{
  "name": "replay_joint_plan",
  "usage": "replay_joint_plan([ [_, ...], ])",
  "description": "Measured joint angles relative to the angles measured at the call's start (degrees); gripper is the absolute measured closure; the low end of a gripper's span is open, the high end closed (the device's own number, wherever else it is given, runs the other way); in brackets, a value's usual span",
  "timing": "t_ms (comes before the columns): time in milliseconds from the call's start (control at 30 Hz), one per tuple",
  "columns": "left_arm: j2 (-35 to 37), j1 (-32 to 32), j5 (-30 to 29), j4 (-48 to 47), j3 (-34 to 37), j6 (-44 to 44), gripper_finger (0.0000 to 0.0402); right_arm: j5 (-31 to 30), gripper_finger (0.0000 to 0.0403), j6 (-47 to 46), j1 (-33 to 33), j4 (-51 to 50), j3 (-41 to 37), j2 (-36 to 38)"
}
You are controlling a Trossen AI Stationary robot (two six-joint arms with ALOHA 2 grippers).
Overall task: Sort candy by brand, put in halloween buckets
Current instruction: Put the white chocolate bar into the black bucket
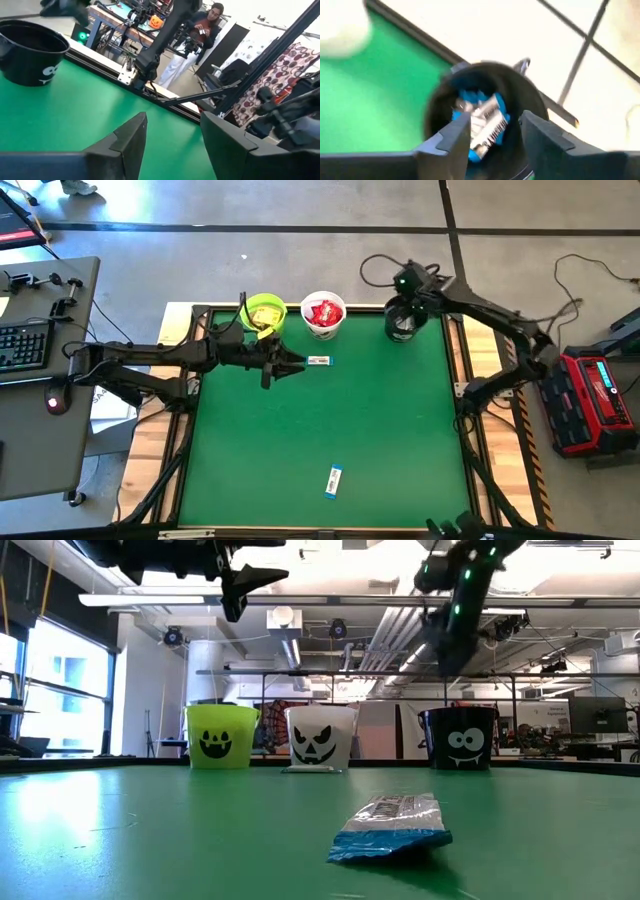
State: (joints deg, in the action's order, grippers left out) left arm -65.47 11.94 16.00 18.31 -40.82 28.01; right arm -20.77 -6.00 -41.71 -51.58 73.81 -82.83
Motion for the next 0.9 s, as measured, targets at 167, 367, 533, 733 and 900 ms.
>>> replay_joint_plan([
  [167,0.0,0.0,-0.9,-0.3,0.0,-1.7,0.0251,4.2,0.0314,-2.1,2.7,1.8,-0.4,5.7],
  [367,-0.6,0.5,-1.1,-1.4,0.0,-2.8,0.0299,7.5,0.0392,-4.4,9.4,8.7,-6.0,10.3],
  [533,-2.2,0.9,-1.1,-2.3,0.0,-3.1,0.035,7.7,0.0399,-9.0,15.7,16.8,-12.7,11.8],
  [733,-3.2,0.8,-1.0,-5.4,-0.7,-6.1,0.0398,7.3,0.0402,-15.1,23.7,25.0,-18.7,13.4],
  [900,-3.3,0.8,-1.3,-13.1,-3.9,-12.1,0.0399,4.5,0.0402,-17.6,29.7,26.1,-19.4,13.5],
])
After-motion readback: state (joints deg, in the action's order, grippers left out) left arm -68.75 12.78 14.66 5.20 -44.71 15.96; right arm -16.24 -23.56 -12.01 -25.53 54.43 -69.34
